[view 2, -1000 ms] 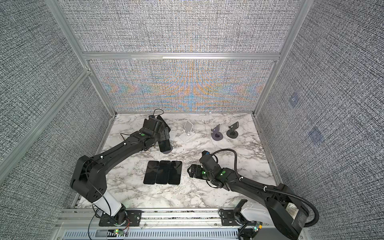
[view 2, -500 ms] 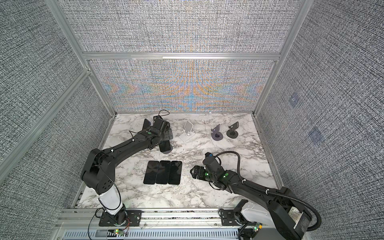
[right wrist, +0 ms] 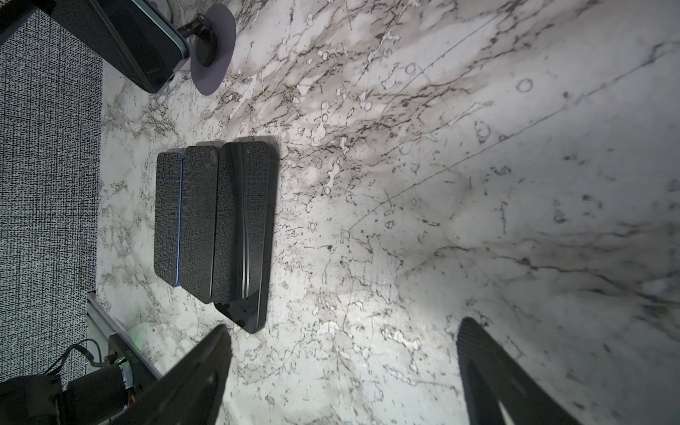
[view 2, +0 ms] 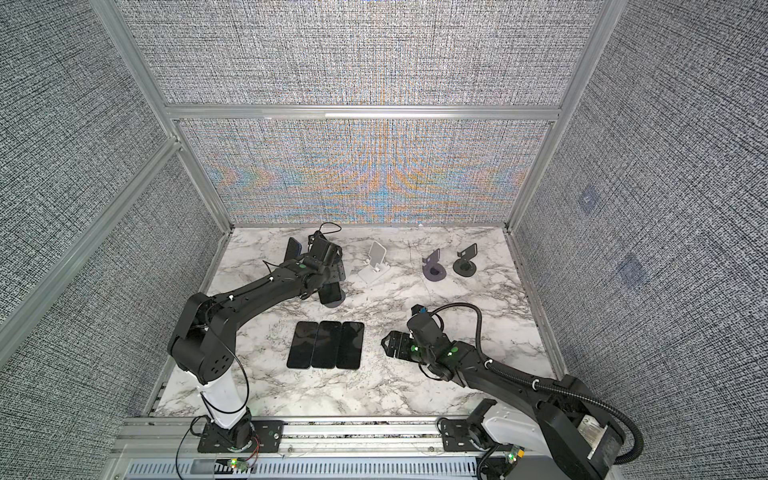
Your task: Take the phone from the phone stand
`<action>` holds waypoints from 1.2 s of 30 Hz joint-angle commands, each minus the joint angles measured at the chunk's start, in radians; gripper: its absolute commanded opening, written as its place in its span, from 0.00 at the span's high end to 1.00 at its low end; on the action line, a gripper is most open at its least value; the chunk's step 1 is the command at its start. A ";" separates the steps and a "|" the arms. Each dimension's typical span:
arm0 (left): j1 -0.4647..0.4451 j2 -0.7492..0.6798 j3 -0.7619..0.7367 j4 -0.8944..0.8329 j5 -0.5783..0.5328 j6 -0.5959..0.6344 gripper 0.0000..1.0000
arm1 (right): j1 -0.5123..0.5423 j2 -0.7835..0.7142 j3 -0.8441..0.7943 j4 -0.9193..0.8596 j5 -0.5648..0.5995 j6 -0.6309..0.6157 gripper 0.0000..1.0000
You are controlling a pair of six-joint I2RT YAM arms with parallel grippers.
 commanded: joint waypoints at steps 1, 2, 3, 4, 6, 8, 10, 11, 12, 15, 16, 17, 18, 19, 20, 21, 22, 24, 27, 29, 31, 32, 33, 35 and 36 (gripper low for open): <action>0.001 0.008 0.020 -0.038 -0.034 -0.019 0.16 | 0.001 -0.001 -0.005 0.013 -0.006 0.001 0.14; 0.001 0.011 0.025 -0.051 -0.036 -0.021 0.17 | 0.000 -0.001 -0.003 0.013 -0.007 0.001 0.14; 0.000 0.012 0.031 -0.059 -0.038 -0.020 0.19 | 0.000 -0.001 -0.005 0.014 -0.007 0.001 0.14; 0.001 0.013 0.033 -0.064 -0.037 -0.020 0.20 | 0.000 0.001 -0.006 0.015 -0.008 0.001 0.14; 0.001 0.010 0.036 -0.069 -0.035 -0.021 0.23 | 0.000 0.004 -0.006 0.018 -0.008 0.001 0.14; 0.001 0.007 0.037 -0.073 -0.035 -0.019 0.24 | 0.000 0.005 -0.006 0.018 -0.010 0.001 0.14; -0.001 0.007 0.044 -0.082 -0.035 -0.020 0.25 | 0.000 0.008 -0.007 0.022 -0.012 0.003 0.14; 0.001 0.008 0.052 -0.096 -0.038 -0.028 0.26 | 0.000 0.007 -0.007 0.022 -0.012 0.001 0.14; 0.001 0.011 0.065 -0.115 -0.040 -0.033 0.26 | 0.000 0.007 -0.006 0.022 -0.011 0.000 0.14; 0.001 0.016 0.086 -0.144 -0.033 -0.032 0.28 | -0.002 0.008 -0.003 0.022 -0.013 -0.007 0.14; 0.001 0.015 0.088 -0.147 -0.028 -0.033 0.28 | -0.003 0.009 -0.002 0.022 -0.015 -0.010 0.14; 0.001 0.012 0.091 -0.149 -0.022 -0.031 0.29 | -0.003 0.011 -0.001 0.024 -0.016 -0.015 0.14; 0.001 0.010 0.093 -0.152 -0.018 -0.030 0.30 | -0.003 0.011 0.001 0.025 -0.019 -0.020 0.14; 0.001 0.009 0.096 -0.157 -0.014 -0.028 0.30 | -0.003 0.011 0.003 0.025 -0.021 -0.022 0.14; 0.001 0.008 0.104 -0.168 -0.010 -0.025 0.30 | -0.004 0.013 0.006 0.026 -0.024 -0.027 0.14; 0.001 0.008 0.113 -0.182 -0.006 -0.024 0.30 | -0.004 0.013 0.009 0.030 -0.028 -0.034 0.14; 0.001 0.007 0.120 -0.193 -0.002 -0.022 0.30 | -0.004 0.014 0.012 0.032 -0.031 -0.040 0.14; 0.001 0.001 0.132 -0.214 0.009 -0.022 0.30 | -0.004 0.014 0.018 0.042 -0.041 -0.064 0.14; 0.001 -0.017 0.146 -0.249 0.041 -0.011 0.31 | -0.009 0.015 0.031 0.067 -0.065 -0.115 0.14; 0.001 -0.030 0.162 -0.278 0.067 -0.001 0.32 | -0.023 0.021 0.048 0.078 -0.110 -0.156 0.14; 0.001 -0.044 0.178 -0.310 0.096 0.010 0.34 | -0.039 0.029 0.074 0.074 -0.173 -0.195 0.14; 0.001 -0.051 0.186 -0.327 0.117 0.019 0.35 | -0.049 0.035 0.090 0.077 -0.217 -0.218 0.14; 0.000 -0.056 0.193 -0.344 0.136 0.027 0.36 | -0.057 0.041 0.106 0.075 -0.252 -0.237 0.14; 0.001 -0.061 0.218 -0.392 0.187 0.052 0.36 | -0.077 0.060 0.147 0.072 -0.338 -0.283 0.14; -0.001 -0.064 0.227 -0.411 0.213 0.056 0.37 | -0.085 0.066 0.166 0.063 -0.362 -0.298 0.14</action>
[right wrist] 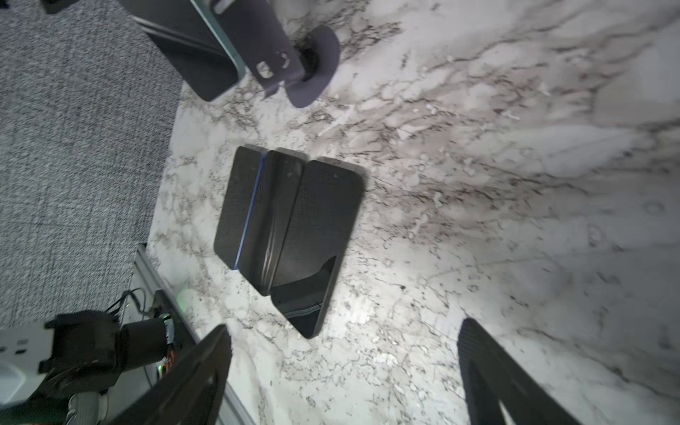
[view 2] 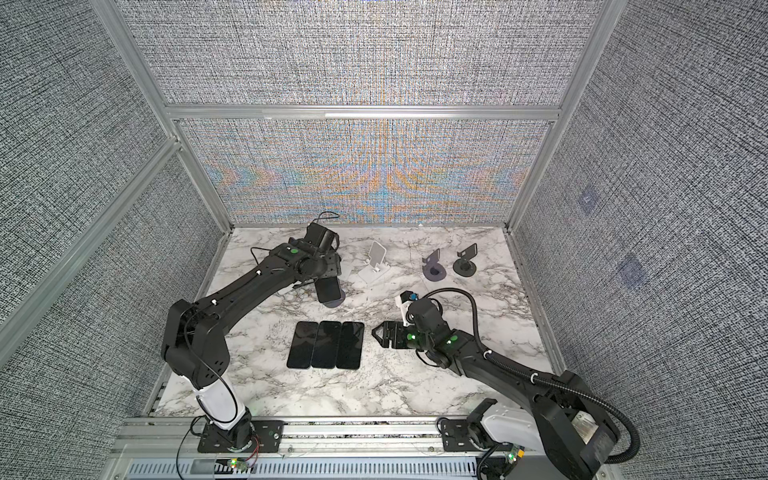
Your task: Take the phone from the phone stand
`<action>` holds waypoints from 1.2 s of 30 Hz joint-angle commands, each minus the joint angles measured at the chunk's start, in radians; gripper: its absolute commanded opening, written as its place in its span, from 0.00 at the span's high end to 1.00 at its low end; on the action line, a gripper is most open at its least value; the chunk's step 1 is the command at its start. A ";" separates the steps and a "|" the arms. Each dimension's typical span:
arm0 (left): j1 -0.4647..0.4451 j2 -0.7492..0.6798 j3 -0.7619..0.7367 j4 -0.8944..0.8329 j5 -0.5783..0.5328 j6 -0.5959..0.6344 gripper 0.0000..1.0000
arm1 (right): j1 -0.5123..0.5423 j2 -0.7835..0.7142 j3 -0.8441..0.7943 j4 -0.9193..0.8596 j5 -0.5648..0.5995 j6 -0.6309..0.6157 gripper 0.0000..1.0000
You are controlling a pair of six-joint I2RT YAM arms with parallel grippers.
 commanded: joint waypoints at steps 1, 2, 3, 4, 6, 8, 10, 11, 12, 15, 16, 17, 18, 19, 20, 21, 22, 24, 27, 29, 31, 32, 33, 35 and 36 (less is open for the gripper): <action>-0.002 -0.022 0.020 -0.080 0.120 0.050 0.37 | -0.022 0.021 0.054 0.004 -0.152 -0.109 0.14; -0.004 -0.031 0.013 -0.080 0.156 0.058 0.38 | -0.028 0.027 0.068 0.004 -0.168 -0.123 0.15; -0.003 -0.041 0.009 -0.086 0.186 0.063 0.39 | -0.034 0.036 0.080 0.015 -0.193 -0.134 0.17; -0.003 -0.048 0.008 -0.095 0.216 0.068 0.40 | -0.039 0.044 0.091 0.023 -0.213 -0.140 0.19; -0.003 -0.062 0.005 -0.114 0.291 0.072 0.41 | -0.045 0.062 0.110 0.044 -0.251 -0.142 0.25; -0.004 -0.074 -0.012 -0.100 0.375 0.063 0.42 | -0.049 0.081 0.126 0.063 -0.304 -0.141 0.30; -0.006 -0.081 -0.035 -0.074 0.454 0.048 0.44 | -0.050 0.104 0.135 0.085 -0.344 -0.136 0.35; -0.010 -0.083 -0.047 -0.060 0.485 0.037 0.45 | -0.051 0.111 0.138 0.097 -0.357 -0.129 0.39; -0.014 -0.083 -0.062 -0.039 0.519 0.029 0.46 | -0.050 0.117 0.135 0.118 -0.365 -0.118 0.43; -0.020 -0.088 -0.127 0.049 0.624 -0.015 0.47 | -0.051 0.120 0.132 0.138 -0.362 -0.105 0.51; -0.023 -0.090 -0.145 0.072 0.645 -0.024 0.47 | -0.050 0.120 0.131 0.138 -0.355 -0.103 0.53; -0.026 -0.095 -0.164 0.093 0.654 -0.033 0.47 | -0.051 0.122 0.133 0.135 -0.348 -0.101 0.55; -0.029 -0.100 -0.179 0.105 0.653 -0.037 0.48 | -0.050 0.128 0.137 0.130 -0.345 -0.102 0.56; -0.033 -0.103 -0.190 0.113 0.655 -0.042 0.48 | -0.051 0.133 0.141 0.128 -0.342 -0.099 0.57; -0.035 -0.104 -0.200 0.121 0.664 -0.047 0.48 | -0.052 0.143 0.145 0.125 -0.336 -0.098 0.60; -0.039 -0.104 -0.210 0.131 0.673 -0.053 0.49 | -0.051 0.155 0.154 0.119 -0.332 -0.097 0.62; -0.044 -0.105 -0.217 0.136 0.676 -0.056 0.49 | -0.052 0.168 0.160 0.118 -0.334 -0.097 0.64; -0.052 -0.101 -0.226 0.147 0.681 -0.059 0.49 | -0.051 0.194 0.166 0.142 -0.350 -0.074 0.68; -0.059 -0.096 -0.233 0.162 0.693 -0.065 0.49 | -0.051 0.221 0.163 0.203 -0.360 -0.049 0.73; -0.063 -0.094 -0.241 0.176 0.697 -0.072 0.50 | -0.050 0.236 0.159 0.229 -0.359 -0.043 0.76; -0.065 -0.094 -0.249 0.187 0.697 -0.081 0.50 | -0.044 0.252 0.148 0.272 -0.359 -0.024 0.78; -0.068 -0.092 -0.254 0.196 0.699 -0.086 0.50 | -0.041 0.262 0.143 0.294 -0.361 -0.013 0.79; -0.069 -0.091 -0.257 0.206 0.701 -0.093 0.51 | -0.038 0.274 0.138 0.310 -0.361 -0.003 0.79; -0.075 -0.086 -0.262 0.216 0.705 -0.101 0.51 | -0.031 0.292 0.133 0.337 -0.364 0.010 0.80; -0.076 -0.085 -0.262 0.221 0.705 -0.102 0.51 | -0.028 0.301 0.132 0.352 -0.366 0.019 0.80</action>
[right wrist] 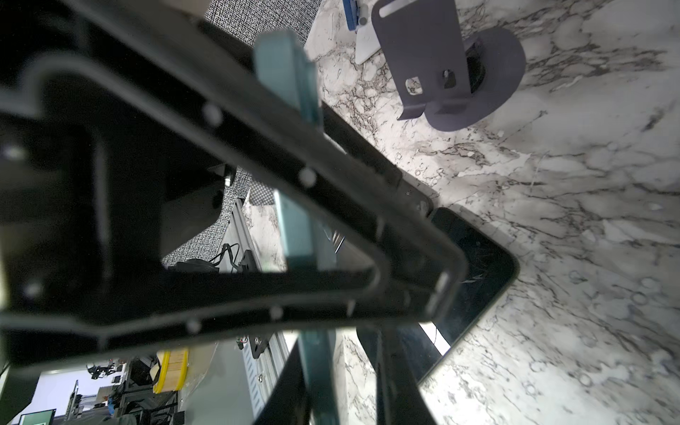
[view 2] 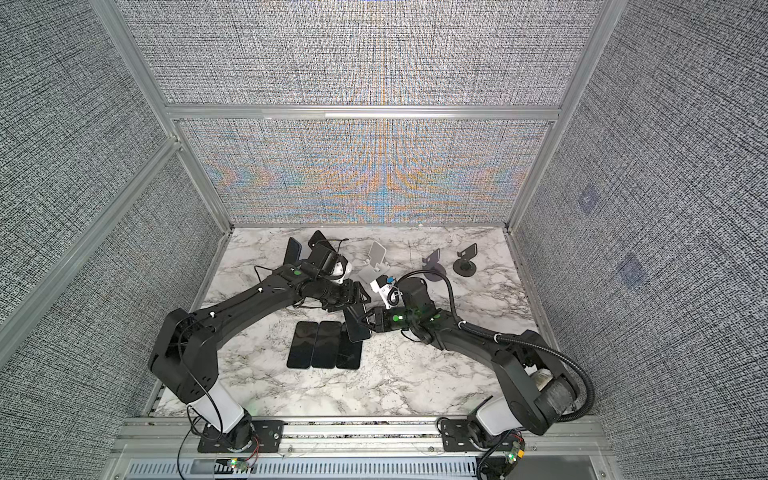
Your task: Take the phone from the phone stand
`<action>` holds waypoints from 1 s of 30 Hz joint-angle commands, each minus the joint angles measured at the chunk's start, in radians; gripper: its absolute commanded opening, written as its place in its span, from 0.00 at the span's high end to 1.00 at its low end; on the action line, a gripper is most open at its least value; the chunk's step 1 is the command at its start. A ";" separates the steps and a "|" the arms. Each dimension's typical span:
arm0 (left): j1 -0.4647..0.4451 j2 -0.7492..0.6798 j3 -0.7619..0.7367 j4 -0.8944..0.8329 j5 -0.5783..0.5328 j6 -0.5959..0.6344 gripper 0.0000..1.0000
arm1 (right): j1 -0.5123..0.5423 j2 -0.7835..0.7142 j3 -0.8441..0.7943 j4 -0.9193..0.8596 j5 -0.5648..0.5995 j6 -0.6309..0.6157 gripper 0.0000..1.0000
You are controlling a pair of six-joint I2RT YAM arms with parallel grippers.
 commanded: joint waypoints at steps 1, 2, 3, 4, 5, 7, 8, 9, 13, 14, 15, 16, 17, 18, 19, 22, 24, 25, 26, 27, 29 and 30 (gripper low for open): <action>-0.003 0.004 -0.001 0.054 0.027 -0.022 0.51 | 0.008 0.020 -0.009 0.097 -0.020 0.040 0.80; -0.005 0.005 -0.001 0.059 0.027 -0.023 0.51 | 0.011 0.027 -0.010 0.107 -0.020 0.045 0.80; -0.005 0.005 -0.001 0.060 0.025 -0.024 0.51 | 0.013 0.029 -0.014 0.114 -0.020 0.050 0.81; -0.005 0.004 -0.001 0.061 0.024 -0.024 0.51 | 0.014 0.031 -0.018 0.119 -0.018 0.055 0.83; -0.005 0.004 -0.001 0.060 0.024 -0.024 0.51 | 0.014 0.031 -0.022 0.125 -0.018 0.058 0.85; -0.007 0.007 -0.003 0.060 0.022 -0.023 0.51 | 0.013 0.026 -0.029 0.130 -0.009 0.062 0.91; -0.007 0.007 -0.004 0.059 0.019 -0.023 0.51 | 0.013 0.022 -0.034 0.132 -0.005 0.062 0.94; -0.006 0.006 -0.005 0.059 0.016 -0.023 0.51 | 0.013 0.019 -0.036 0.132 -0.001 0.063 0.98; -0.008 0.006 -0.013 0.071 0.018 -0.027 0.45 | 0.014 0.005 -0.053 0.134 0.015 0.065 1.00; -0.008 0.005 -0.016 0.076 0.021 -0.028 0.41 | 0.014 0.001 -0.054 0.134 0.020 0.065 1.00; -0.008 0.004 -0.018 0.077 0.023 -0.029 0.38 | 0.013 -0.001 -0.058 0.133 0.024 0.069 1.00; -0.009 0.003 -0.019 0.080 0.023 -0.030 0.34 | 0.014 -0.006 -0.061 0.129 0.029 0.072 1.00; -0.008 0.001 -0.021 0.081 0.023 -0.031 0.29 | 0.014 -0.010 -0.065 0.126 0.038 0.073 1.00; -0.008 0.000 -0.024 0.084 0.023 -0.031 0.25 | 0.014 -0.014 -0.071 0.126 0.044 0.074 1.00; -0.008 -0.002 -0.027 0.088 0.022 -0.031 0.21 | 0.014 -0.019 -0.077 0.129 0.051 0.079 1.00; -0.008 -0.005 -0.045 0.112 0.029 -0.043 0.10 | 0.014 -0.032 -0.091 0.130 0.065 0.088 1.00; -0.009 -0.006 -0.059 0.134 0.037 -0.053 0.04 | 0.014 -0.038 -0.107 0.142 0.074 0.101 1.00; -0.008 -0.006 -0.065 0.143 0.041 -0.057 0.02 | 0.012 -0.039 -0.117 0.154 0.076 0.111 1.00; -0.008 -0.005 -0.067 0.143 0.041 -0.057 0.01 | 0.014 -0.039 -0.124 0.160 0.082 0.119 1.00; -0.008 -0.004 -0.068 0.141 0.041 -0.057 0.01 | 0.012 -0.041 -0.133 0.164 0.086 0.128 1.00; -0.008 -0.014 -0.070 0.133 0.030 -0.053 0.01 | 0.013 -0.050 -0.155 0.171 0.106 0.145 1.00; -0.008 -0.021 -0.070 0.127 0.021 -0.050 0.01 | 0.013 -0.061 -0.168 0.171 0.116 0.153 1.00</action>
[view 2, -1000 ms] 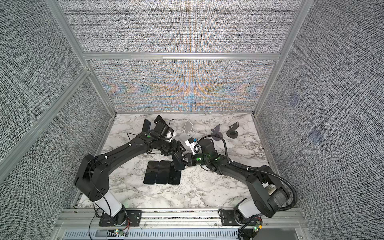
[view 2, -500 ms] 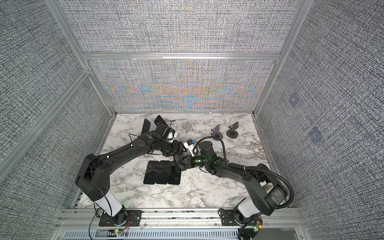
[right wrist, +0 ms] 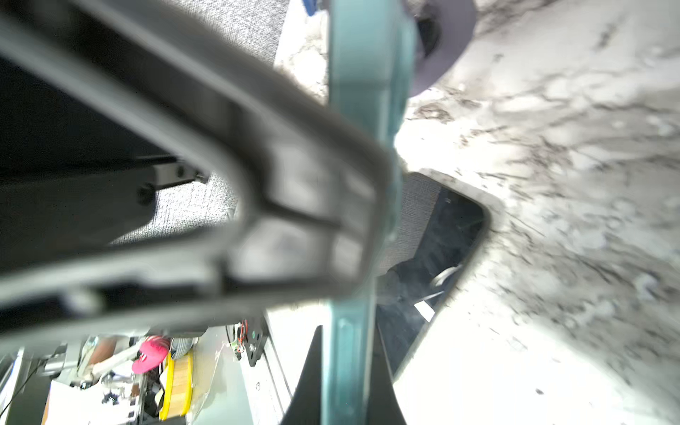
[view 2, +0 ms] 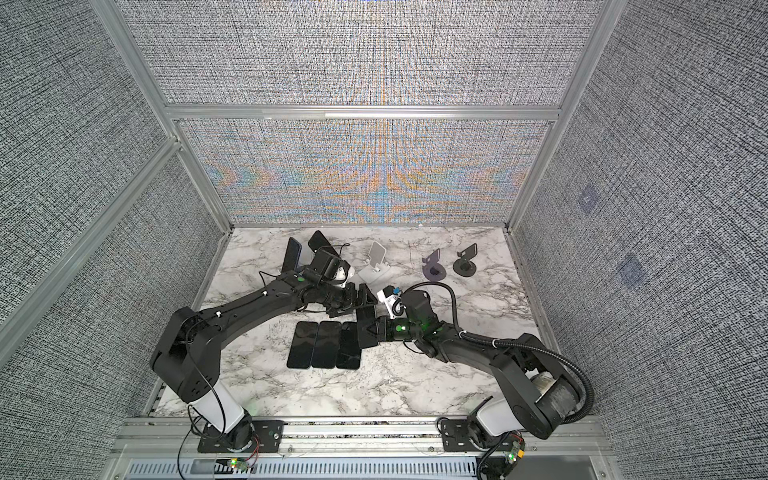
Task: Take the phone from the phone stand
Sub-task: 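Close the right gripper on the phone while the left gripper opens and withdraws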
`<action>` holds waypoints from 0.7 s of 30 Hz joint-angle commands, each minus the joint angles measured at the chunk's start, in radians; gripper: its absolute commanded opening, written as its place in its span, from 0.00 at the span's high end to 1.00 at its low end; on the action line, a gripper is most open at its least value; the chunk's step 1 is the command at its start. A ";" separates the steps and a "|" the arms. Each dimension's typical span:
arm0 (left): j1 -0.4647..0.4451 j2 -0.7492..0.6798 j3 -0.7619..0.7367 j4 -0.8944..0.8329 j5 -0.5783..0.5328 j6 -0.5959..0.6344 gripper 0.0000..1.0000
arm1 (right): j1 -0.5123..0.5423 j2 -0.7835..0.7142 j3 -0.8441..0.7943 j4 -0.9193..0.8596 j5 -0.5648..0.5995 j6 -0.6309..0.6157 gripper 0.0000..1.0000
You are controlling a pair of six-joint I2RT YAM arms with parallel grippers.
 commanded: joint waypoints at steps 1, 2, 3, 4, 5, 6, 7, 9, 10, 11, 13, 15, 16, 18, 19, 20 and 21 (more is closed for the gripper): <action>0.002 -0.030 0.002 -0.001 -0.024 0.008 0.01 | 0.001 -0.030 -0.033 0.058 0.042 0.039 1.00; 0.002 -0.041 0.006 -0.014 -0.038 0.016 0.01 | 0.001 -0.047 -0.049 0.055 0.055 0.045 1.00; 0.004 -0.050 0.007 -0.024 -0.049 0.021 0.01 | 0.001 -0.064 -0.065 0.049 0.066 0.049 1.00; 0.006 -0.059 0.006 -0.032 -0.060 0.027 0.01 | 0.000 -0.083 -0.079 0.035 0.080 0.054 1.00; 0.009 -0.070 0.005 -0.039 -0.066 0.032 0.01 | 0.000 -0.101 -0.094 0.017 0.095 0.059 1.00; 0.015 -0.075 0.005 -0.046 -0.070 0.038 0.01 | 0.000 -0.119 -0.102 0.003 0.110 0.064 1.00; 0.021 -0.083 0.004 -0.052 -0.073 0.044 0.01 | 0.001 -0.137 -0.116 -0.012 0.122 0.072 1.00; 0.042 -0.105 -0.004 -0.053 -0.079 0.054 0.01 | 0.001 -0.170 -0.138 -0.040 0.143 0.089 1.00; 0.054 -0.120 -0.010 -0.056 -0.080 0.059 0.01 | 0.003 -0.189 -0.150 -0.057 0.157 0.098 1.00; 0.070 -0.137 -0.013 -0.064 -0.080 0.066 0.01 | 0.005 -0.205 -0.159 -0.075 0.172 0.103 1.00; 0.106 -0.170 -0.009 -0.102 -0.081 0.095 0.01 | 0.012 -0.238 -0.171 -0.116 0.194 0.107 1.00; 0.150 -0.207 0.008 -0.162 -0.086 0.132 0.01 | 0.022 -0.257 -0.178 -0.135 0.201 0.110 1.00; 0.173 -0.224 0.020 -0.196 -0.098 0.149 0.01 | 0.027 -0.261 -0.181 -0.134 0.201 0.116 1.00; 0.209 -0.257 0.046 -0.274 -0.140 0.200 0.01 | 0.046 -0.255 -0.185 -0.124 0.207 0.132 1.00; 0.225 -0.273 0.060 -0.309 -0.168 0.232 0.01 | 0.060 -0.249 -0.183 -0.123 0.216 0.140 1.00; 0.241 -0.290 0.070 -0.335 -0.194 0.264 0.01 | 0.073 -0.239 -0.181 -0.120 0.231 0.146 1.00; 0.259 -0.303 0.072 -0.347 -0.208 0.286 0.01 | 0.086 -0.229 -0.180 -0.113 0.242 0.153 1.00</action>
